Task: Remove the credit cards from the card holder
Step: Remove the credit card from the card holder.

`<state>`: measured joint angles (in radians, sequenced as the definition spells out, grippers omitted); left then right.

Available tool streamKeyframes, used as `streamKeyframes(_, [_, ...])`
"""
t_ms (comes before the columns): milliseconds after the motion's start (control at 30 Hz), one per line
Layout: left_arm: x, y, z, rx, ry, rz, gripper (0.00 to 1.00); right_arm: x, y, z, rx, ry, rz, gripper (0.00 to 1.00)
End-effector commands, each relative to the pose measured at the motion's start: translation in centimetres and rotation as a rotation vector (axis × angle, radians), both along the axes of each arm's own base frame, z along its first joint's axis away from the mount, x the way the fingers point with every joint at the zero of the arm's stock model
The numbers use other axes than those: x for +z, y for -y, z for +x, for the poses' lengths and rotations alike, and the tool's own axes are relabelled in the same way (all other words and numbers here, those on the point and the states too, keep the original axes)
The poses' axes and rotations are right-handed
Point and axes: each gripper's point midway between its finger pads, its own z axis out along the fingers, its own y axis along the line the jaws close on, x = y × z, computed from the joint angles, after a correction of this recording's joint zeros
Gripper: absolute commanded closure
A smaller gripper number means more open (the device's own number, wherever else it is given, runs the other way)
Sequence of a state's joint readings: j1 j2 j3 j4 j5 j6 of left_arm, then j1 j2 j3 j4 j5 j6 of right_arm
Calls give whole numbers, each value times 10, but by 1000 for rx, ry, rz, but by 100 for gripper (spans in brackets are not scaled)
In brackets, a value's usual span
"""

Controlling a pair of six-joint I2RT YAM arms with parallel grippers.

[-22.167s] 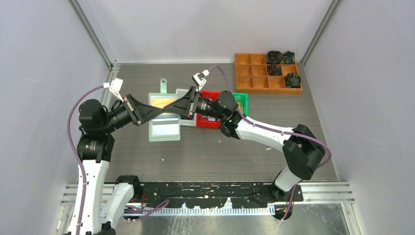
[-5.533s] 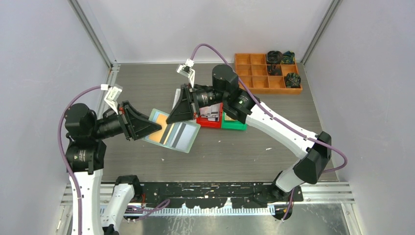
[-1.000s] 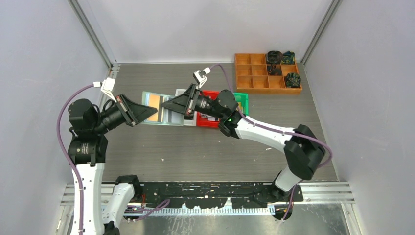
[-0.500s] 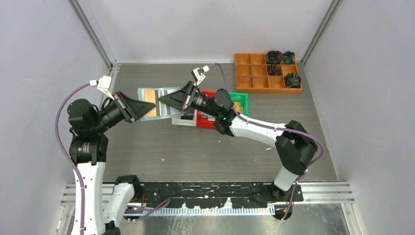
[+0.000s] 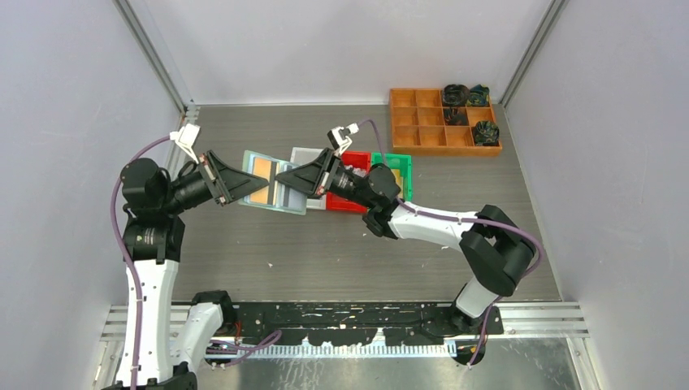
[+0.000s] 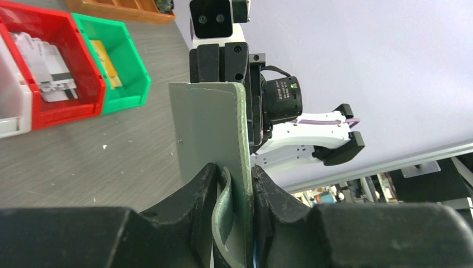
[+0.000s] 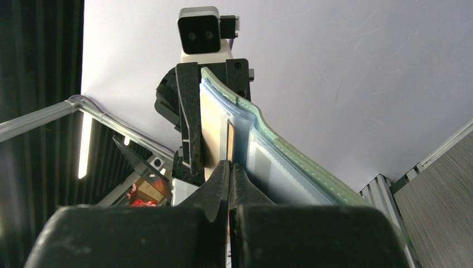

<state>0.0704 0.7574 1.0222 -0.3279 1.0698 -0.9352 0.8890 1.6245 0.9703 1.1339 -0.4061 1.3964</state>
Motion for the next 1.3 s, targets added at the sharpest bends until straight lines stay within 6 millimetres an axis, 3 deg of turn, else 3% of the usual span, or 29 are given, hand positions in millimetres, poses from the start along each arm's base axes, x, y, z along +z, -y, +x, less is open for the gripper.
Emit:
streamKeyframes(0, [30,9,-21,-112,102,-40,72,26,17,-21,18,81,60,99])
streamKeyframes(467, [38,10,-25,-122,96,-65,79,12,31,-13,-63,80,-16,99])
streamKeyframes(833, [37,10,-24,-114,96,-60,100,9,32,-13,-66,79,-39,99])
streamKeyframes(933, [38,10,-23,-112,93,-60,100,3,31,-11,-68,63,-56,99])
streamKeyframes(1133, [37,9,-23,-101,101,-58,100,10,23,-8,-46,26,-18,60])
streamKeyframes(1267, [37,9,-22,-101,98,-57,100,19,18,-10,-25,37,15,57])
